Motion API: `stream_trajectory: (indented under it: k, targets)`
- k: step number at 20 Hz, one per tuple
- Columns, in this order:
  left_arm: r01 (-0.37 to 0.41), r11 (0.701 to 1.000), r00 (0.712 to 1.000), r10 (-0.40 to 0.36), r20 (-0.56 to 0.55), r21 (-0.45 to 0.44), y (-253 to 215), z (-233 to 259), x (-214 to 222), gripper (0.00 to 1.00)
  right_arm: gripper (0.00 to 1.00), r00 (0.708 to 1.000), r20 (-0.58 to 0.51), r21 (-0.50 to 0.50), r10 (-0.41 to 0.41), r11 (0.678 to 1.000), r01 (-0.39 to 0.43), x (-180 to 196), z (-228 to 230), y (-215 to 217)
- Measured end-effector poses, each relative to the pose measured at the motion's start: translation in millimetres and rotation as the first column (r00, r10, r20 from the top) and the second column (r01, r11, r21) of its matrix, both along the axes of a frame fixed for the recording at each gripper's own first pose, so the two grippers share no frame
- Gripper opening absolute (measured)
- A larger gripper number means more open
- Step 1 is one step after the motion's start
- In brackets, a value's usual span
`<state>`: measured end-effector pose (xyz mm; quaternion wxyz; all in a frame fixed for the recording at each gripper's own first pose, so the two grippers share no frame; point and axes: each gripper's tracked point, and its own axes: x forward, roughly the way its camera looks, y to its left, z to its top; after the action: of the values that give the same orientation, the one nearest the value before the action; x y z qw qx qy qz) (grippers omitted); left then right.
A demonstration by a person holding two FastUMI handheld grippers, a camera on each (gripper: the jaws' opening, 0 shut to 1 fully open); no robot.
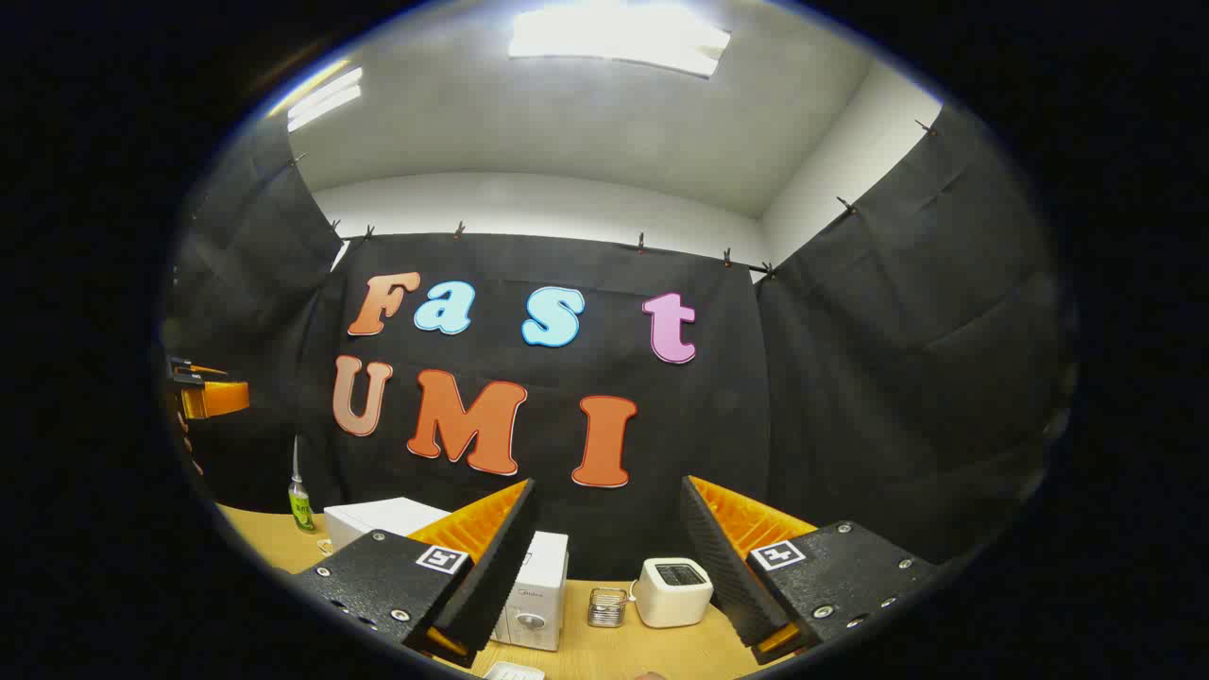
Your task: Open the microwave oven with the left hand, put the food in, and close the microwave oven.
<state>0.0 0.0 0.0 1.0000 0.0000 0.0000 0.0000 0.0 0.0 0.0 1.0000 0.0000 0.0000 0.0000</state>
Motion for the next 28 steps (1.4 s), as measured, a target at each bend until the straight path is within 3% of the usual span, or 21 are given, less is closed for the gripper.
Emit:
stream_trajectory:
  k: [2, 5, 15, 18, 19, 20, 22, 28]
  targets:
    - [-0.013, 0.999, 1.0, 0.013, 0.004, 0.035, 1.3, 0.7, -1.6, 0.92, 0.93, 1.0, 0.008, -0.002, 0.011, 1.0, -0.011, 0.5, 2.0, 4.4]
    - [-0.024, 0.998, 1.0, 0.024, 0.008, 0.058, -1.2, 2.0, 0.5, 0.88, 0.93, 1.0, 0.01, 0.002, 0.021, 1.0, -0.022, 3.5, 3.2, 10.1]
    - [-0.029, 0.999, 1.0, 0.029, 0.002, -0.031, 8.8, -1.2, 8.5, 0.91, 0.93, 1.0, -0.001, 0.01, 0.02, 1.0, -0.02, 8.8, 2.2, 11.2]
    - [0.035, 0.995, 0.999, -0.034, 0.014, -0.091, -8.0, -2.8, 9.7, 0.88, 0.93, 1.0, -0.003, 0.011, 0.014, 1.0, -0.014, 7.5, -1.0, 8.2]
    - [0.05, 0.993, 0.999, -0.049, 0.005, -0.109, -11.1, -8.3, 9.6, 0.92, 0.93, 1.0, -0.008, 0.014, 0.013, 1.0, -0.013, 6.5, -3.9, 7.3]
    - [0.05, 0.992, 0.999, -0.051, -0.005, -0.119, -11.6, -12.8, 10.8, 0.85, 0.93, 1.0, -0.016, 0.015, 0.012, 1.0, -0.012, 5.9, -8.1, 6.3]
    - [0.051, 0.989, 0.998, -0.055, -0.028, -0.139, -16.2, -23.6, 13.1, 0.91, 0.93, 0.999, -0.032, 0.014, 0.003, 1.0, -0.003, 4.2, -16.6, 1.0]
    - [0.171, 0.958, 0.982, -0.186, -0.044, -0.23, -63.5, -53.9, 15.3, 0.88, 0.93, 0.996, -0.086, 0.025, 0.003, 1.0, -0.001, -9.2, -50.2, -9.9]
